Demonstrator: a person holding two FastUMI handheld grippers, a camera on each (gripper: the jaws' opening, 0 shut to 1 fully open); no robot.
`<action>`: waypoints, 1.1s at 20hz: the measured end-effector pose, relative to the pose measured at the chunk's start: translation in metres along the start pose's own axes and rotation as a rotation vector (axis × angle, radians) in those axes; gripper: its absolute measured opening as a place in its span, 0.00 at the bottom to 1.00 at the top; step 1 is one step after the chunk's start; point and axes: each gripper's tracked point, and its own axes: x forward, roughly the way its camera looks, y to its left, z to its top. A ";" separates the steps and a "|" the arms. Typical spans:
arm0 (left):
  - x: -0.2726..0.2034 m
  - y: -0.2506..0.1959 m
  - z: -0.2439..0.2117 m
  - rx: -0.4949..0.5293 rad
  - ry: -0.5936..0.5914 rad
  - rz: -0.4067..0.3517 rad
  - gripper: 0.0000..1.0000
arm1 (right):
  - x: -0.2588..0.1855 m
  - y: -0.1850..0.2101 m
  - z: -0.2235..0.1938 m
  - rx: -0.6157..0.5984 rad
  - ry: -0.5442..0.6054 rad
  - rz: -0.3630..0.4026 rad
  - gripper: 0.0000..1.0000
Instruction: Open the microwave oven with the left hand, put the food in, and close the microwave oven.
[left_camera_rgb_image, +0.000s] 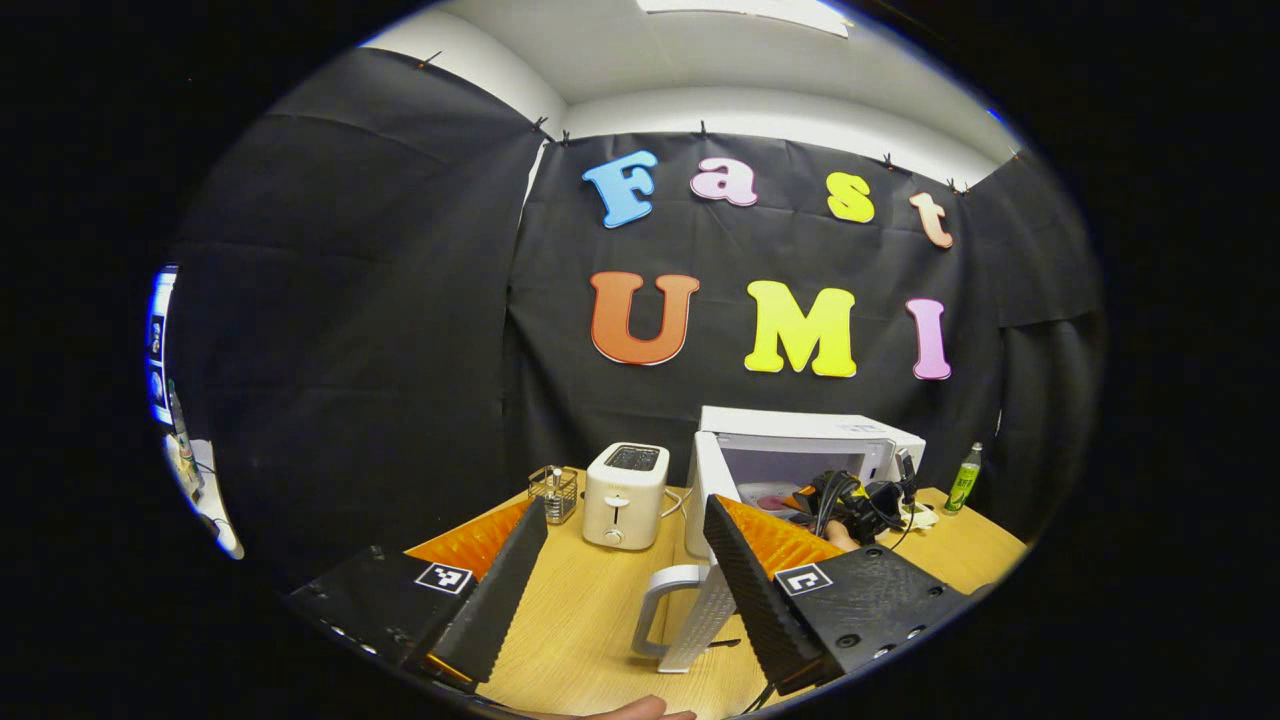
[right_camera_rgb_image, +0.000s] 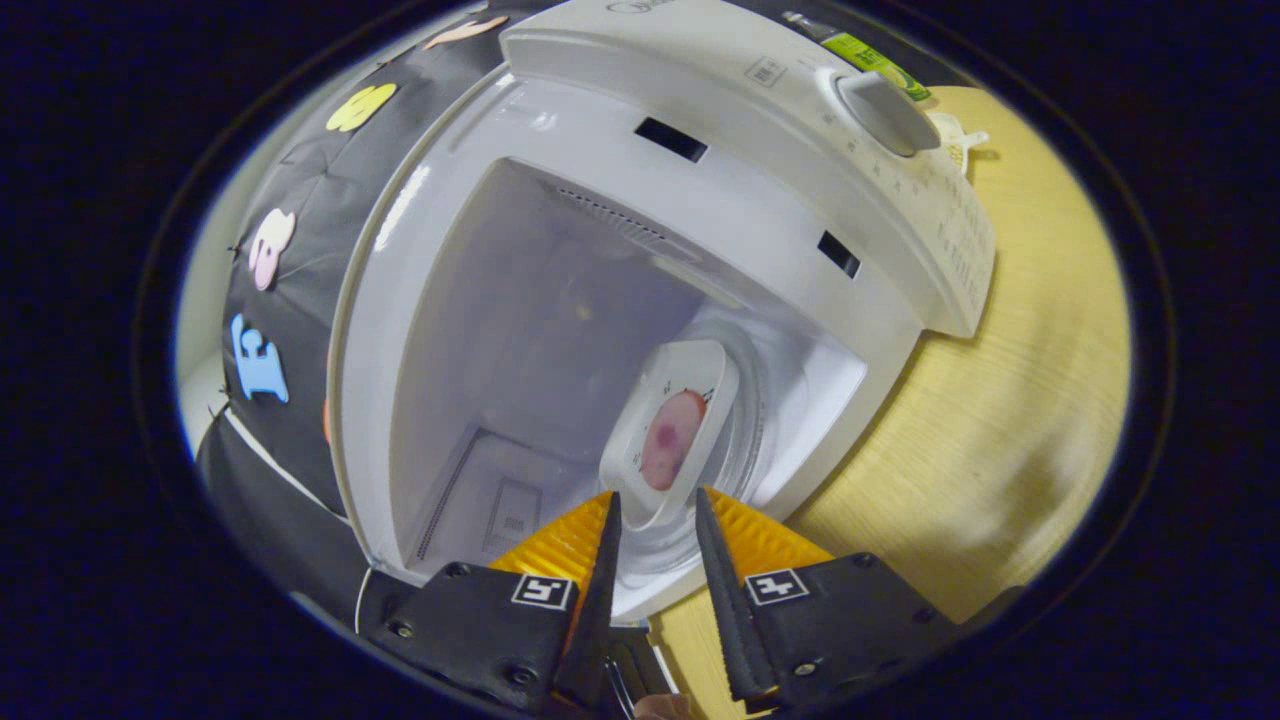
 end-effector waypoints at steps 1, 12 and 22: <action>0.002 0.001 -0.002 -0.007 -0.002 -0.014 0.82 | -0.010 -0.001 0.003 -0.060 -0.002 0.001 0.41; 0.034 0.036 -0.051 -0.080 0.039 -0.115 0.48 | -0.223 -0.014 0.061 -0.578 -0.083 0.135 1.00; 0.045 0.021 -0.107 -0.026 0.076 -0.329 0.06 | -0.397 -0.010 0.155 -0.856 -0.329 0.131 0.90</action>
